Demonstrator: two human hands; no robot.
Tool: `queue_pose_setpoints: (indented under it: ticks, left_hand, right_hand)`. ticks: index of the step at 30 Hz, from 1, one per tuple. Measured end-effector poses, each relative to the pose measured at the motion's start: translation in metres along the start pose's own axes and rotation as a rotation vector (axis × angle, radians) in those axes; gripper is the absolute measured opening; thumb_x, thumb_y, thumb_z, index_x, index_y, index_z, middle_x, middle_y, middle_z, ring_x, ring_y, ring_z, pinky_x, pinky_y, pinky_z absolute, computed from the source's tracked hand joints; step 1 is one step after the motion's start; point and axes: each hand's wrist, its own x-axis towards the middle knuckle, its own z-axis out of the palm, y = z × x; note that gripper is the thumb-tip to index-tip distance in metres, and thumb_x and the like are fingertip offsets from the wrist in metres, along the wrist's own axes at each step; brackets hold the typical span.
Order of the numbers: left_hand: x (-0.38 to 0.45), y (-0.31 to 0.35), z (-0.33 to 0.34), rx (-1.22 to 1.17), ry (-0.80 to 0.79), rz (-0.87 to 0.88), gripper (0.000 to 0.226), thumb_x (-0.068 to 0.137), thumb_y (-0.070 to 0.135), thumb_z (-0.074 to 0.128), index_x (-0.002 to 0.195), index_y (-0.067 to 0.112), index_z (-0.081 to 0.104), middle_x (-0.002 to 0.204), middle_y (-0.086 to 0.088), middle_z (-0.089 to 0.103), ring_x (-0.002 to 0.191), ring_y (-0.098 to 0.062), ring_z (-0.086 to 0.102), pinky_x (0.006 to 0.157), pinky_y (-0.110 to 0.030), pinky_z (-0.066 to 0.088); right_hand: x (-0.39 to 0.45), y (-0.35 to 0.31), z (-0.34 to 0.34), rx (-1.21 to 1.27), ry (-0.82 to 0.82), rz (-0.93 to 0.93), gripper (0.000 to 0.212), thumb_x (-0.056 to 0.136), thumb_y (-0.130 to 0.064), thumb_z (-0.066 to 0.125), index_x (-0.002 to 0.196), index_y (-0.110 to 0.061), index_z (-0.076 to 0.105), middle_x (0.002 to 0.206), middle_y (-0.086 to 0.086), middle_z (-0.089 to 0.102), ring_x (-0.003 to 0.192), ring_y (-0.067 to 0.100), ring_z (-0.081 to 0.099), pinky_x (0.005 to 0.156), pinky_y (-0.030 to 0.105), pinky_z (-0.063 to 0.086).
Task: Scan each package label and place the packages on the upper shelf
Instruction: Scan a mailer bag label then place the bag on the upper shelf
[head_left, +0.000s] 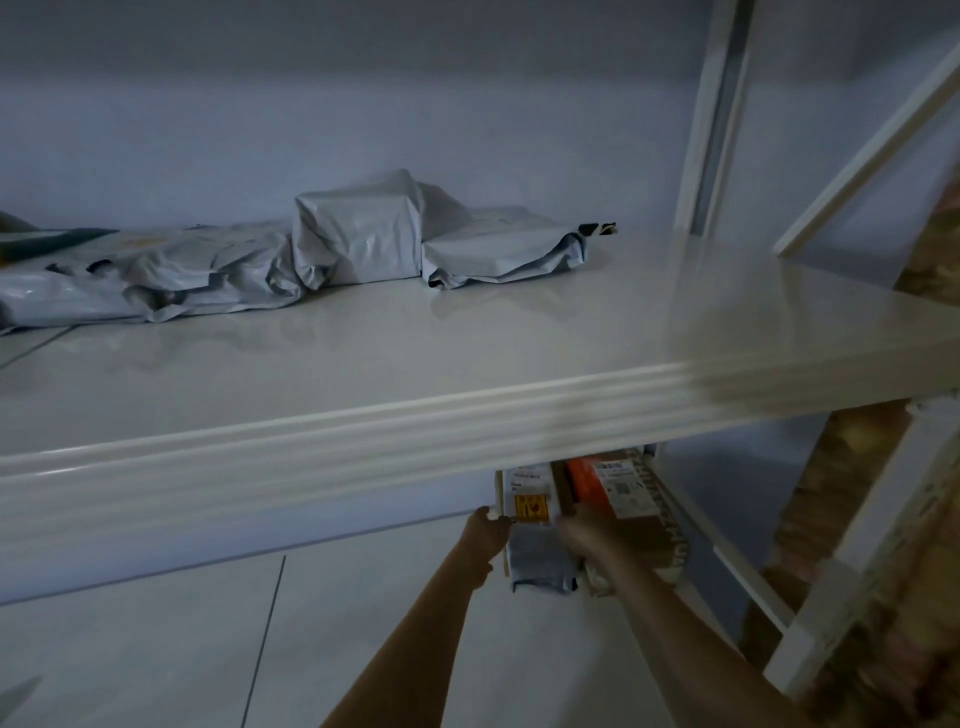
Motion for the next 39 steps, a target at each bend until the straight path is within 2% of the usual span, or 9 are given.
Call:
queue_pose_setpoints:
  ticks: [7,11,13,17,23,27,32,35,39]
  left_hand:
    - [0.018,-0.028,-0.001,-0.004,-0.102,-0.091,0.025,0.100,0.023,0.049,0.119,0.006,0.052,0.118,-0.016,0.057,0.104,-0.031,0.054,0.094,-0.044,0.045]
    - [0.023,-0.035,-0.002,-0.048,-0.052,-0.060,0.026,0.098,0.015,0.056,0.114,-0.005,0.053,0.121,-0.024,0.060,0.111,-0.039,0.061,0.096,-0.047,0.051]
    - [0.020,-0.037,-0.008,-0.113,-0.053,-0.058,0.014,0.095,0.004,0.059,0.105,-0.002,0.052,0.118,-0.024,0.058,0.109,-0.039,0.061,0.094,-0.049,0.053]
    - [0.006,-0.050,-0.037,-0.229,-0.071,-0.076,0.041,0.091,-0.001,0.062,0.125,0.006,0.042,0.127,-0.024,0.054,0.111,-0.039,0.060,0.093,-0.048,0.053]
    - [-0.039,-0.078,-0.114,-0.250,-0.018,-0.012,0.046,0.093,0.002,0.061,0.135,0.010,0.043,0.128,-0.024,0.056,0.116,-0.039,0.058,0.096,-0.048,0.053]
    - [-0.091,-0.109,-0.187,-0.294,-0.013,0.008,0.046,0.094,0.004,0.060,0.136,0.013,0.046,0.124,-0.021,0.059,0.106,-0.035,0.062,0.079,-0.039,0.055]
    - [-0.143,-0.154,-0.279,-0.299,0.071,0.060,0.043,0.094,0.003,0.057,0.133,0.016,0.049,0.114,-0.017,0.062,0.099,-0.031,0.062,0.077,-0.037,0.055]
    - [-0.169,-0.175,-0.320,-0.304,0.167,0.051,0.037,0.095,0.006,0.055,0.131,0.015,0.052,0.103,-0.012,0.063,0.086,-0.025,0.060,0.067,-0.032,0.051]
    - [-0.191,-0.198,-0.368,-0.253,0.263,0.021,0.034,0.094,0.010,0.056,0.128,0.012,0.057,0.108,-0.015,0.063,0.091,-0.028,0.060,0.073,-0.034,0.052]
  right_hand:
    - [0.021,0.003,0.035,-0.039,-0.093,0.109,0.012,0.104,-0.022,0.048,0.103,-0.011,0.053,0.082,0.001,0.051,0.067,0.010,0.050,0.053,0.024,0.037]
    - [0.020,0.008,0.041,0.106,-0.071,0.060,0.029,0.100,-0.020,0.055,0.127,-0.010,0.054,0.107,0.007,0.062,0.093,0.020,0.061,0.074,0.030,0.046]
    - [0.022,0.010,0.044,0.139,-0.094,0.053,0.027,0.096,-0.018,0.062,0.123,-0.015,0.059,0.119,0.007,0.065,0.106,0.022,0.062,0.082,0.031,0.047]
    - [0.010,0.013,0.058,0.203,-0.180,0.070,0.021,0.092,-0.017,0.070,0.112,-0.013,0.068,0.090,-0.001,0.068,0.080,0.012,0.066,0.058,0.022,0.052]
    - [-0.052,-0.022,0.112,0.378,-0.307,0.024,0.022,0.093,-0.011,0.066,0.115,-0.009,0.067,0.111,0.015,0.072,0.105,0.032,0.068,0.099,0.052,0.053]
    - [-0.107,-0.053,0.167,0.496,-0.379,0.046,0.026,0.094,-0.014,0.066,0.115,0.002,0.067,0.110,0.022,0.072,0.103,0.036,0.069,0.094,0.045,0.055]
    - [-0.180,-0.093,0.245,0.620,-0.508,0.058,0.032,0.093,-0.015,0.069,0.119,0.004,0.066,0.112,0.024,0.072,0.096,0.034,0.070,0.077,0.037,0.057]
    - [-0.215,-0.116,0.283,0.672,-0.559,0.049,0.032,0.092,-0.009,0.070,0.121,0.005,0.065,0.114,0.025,0.071,0.097,0.035,0.070,0.083,0.040,0.056]
    - [-0.242,-0.143,0.329,0.635,-0.587,0.042,0.034,0.088,-0.006,0.072,0.120,0.005,0.066,0.109,0.023,0.073,0.094,0.034,0.071,0.082,0.040,0.057]
